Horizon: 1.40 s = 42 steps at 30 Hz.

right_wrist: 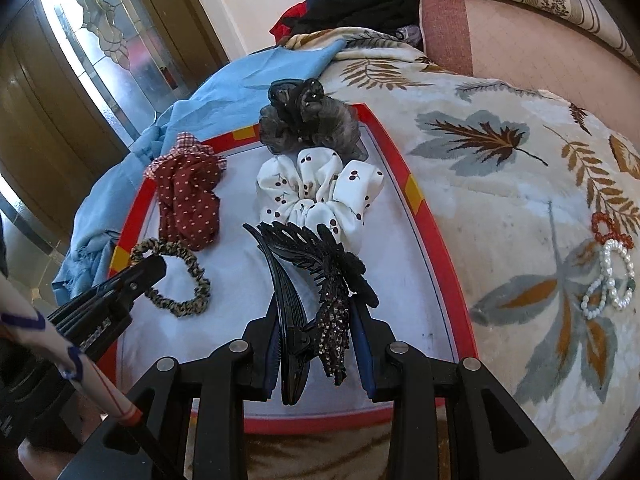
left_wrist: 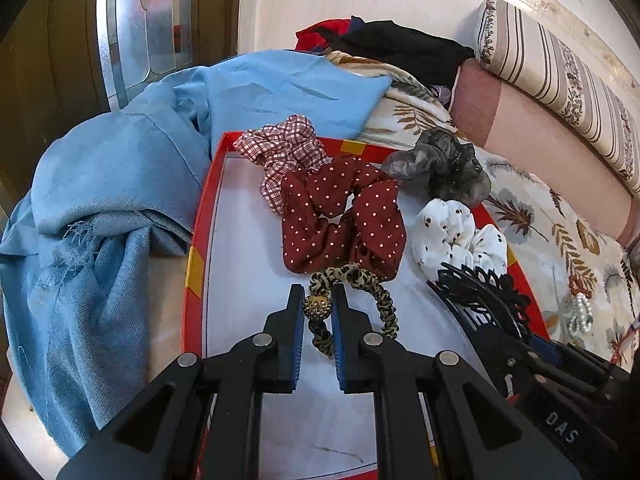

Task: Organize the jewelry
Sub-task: 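Open the left tool over the tray while the right tool releases the claw clip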

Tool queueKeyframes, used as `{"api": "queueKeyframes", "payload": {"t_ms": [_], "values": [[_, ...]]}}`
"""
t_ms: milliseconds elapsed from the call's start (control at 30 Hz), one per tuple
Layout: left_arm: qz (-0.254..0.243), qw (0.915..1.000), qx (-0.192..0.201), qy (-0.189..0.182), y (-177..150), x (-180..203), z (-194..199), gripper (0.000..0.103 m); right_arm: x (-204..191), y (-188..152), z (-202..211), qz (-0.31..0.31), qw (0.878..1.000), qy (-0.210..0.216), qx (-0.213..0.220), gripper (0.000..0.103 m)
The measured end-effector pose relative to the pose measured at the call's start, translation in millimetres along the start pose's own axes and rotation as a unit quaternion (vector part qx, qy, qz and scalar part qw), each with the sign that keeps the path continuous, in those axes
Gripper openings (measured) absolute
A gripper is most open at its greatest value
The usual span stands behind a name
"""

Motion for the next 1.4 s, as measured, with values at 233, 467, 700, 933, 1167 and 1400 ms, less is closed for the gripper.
{"api": "queueKeyframes", "payload": {"t_ms": [233, 467, 700, 933, 1167, 1400], "values": [[-0.008, 1.0000, -0.002, 0.005, 0.4, 4.3, -3.2, 0.012, 2.9, 2.2, -8.8, 0.000, 1.000, -0.004, -0.001, 0.034], [-0.010, 0.9999, -0.004, 0.010, 0.3, 4.6, -4.3, 0.015, 4.6, 0.1, -9.3, -0.001, 1.000, -0.001, -0.005, 0.034], [-0.014, 0.9998, 0.000, 0.014, 0.0, 6.1, -3.4, 0.027, 3.3, -3.5, -7.5, -0.001, 1.000, 0.003, -0.011, 0.036], [-0.018, 0.9996, 0.008, 0.018, 1.8, 7.3, -0.6, 0.032, 2.0, -6.3, 1.1, 0.001, 1.000, 0.011, -0.010, 0.052], [-0.023, 0.9991, 0.023, 0.028, 3.5, 9.2, 5.1, 0.034, 5.9, -10.5, 14.7, -0.007, 1.000, 0.019, -0.004, 0.052], [-0.030, 0.9971, 0.056, 0.043, 6.2, 11.5, 17.1, 0.042, 7.7, -16.9, 28.6, -0.017, 0.999, 0.028, 0.003, 0.054]]}}
Point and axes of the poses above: each gripper's, at about its wrist camera, not at the fingertips, and z roughly against the way its jaws point, x to its right, y to its top, the point moved 3 cm from there along -z, roughly the way its jaws point, and after that the axes turned 3 degrees about z, right-handed, at the moved point
